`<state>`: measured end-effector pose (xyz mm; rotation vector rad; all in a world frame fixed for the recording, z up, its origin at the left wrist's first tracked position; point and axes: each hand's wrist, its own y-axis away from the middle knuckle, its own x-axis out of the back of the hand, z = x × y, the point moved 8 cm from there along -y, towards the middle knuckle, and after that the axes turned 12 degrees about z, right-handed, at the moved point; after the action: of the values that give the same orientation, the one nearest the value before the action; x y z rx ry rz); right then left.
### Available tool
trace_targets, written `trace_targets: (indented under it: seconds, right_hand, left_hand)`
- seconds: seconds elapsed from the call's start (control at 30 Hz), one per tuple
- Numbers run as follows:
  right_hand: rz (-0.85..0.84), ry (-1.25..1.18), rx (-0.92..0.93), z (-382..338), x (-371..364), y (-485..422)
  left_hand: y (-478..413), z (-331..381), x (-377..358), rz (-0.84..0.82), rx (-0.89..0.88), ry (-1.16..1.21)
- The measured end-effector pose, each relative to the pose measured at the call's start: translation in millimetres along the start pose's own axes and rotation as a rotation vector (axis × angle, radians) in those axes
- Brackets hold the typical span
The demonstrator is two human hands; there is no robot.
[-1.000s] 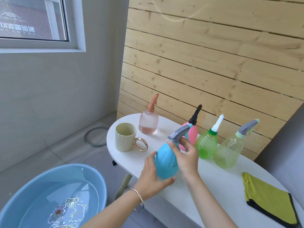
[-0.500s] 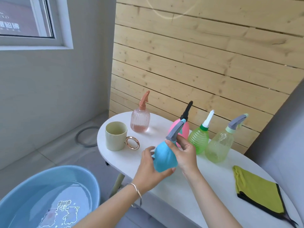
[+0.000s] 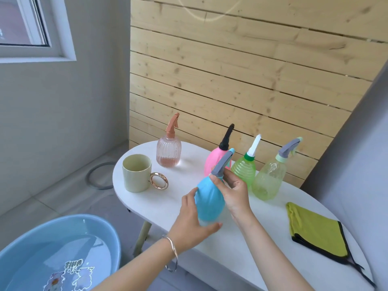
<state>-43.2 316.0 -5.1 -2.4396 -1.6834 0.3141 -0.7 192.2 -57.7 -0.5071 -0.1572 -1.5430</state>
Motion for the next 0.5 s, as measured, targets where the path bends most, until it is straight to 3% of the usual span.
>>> trace_targets:
  seconds: [0.1,0.27,0.5]
  right_hand:
    - [-0.006,0.006,-0.005,-1.6,1.5,-0.3]
    - [-0.008,0.009,-0.012,-2.6,1.6,0.6]
    - [-0.029,0.036,-0.019,-2.9,9.8,6.3]
  left_hand:
    - [-17.9,5.6,4.5,0.05,-0.017,-0.024]
    - [-37.5,6.3,-5.8,-0.089,0.064,0.02]
    - [1.8,3.5,-9.5,0.001,-0.007,-0.039]
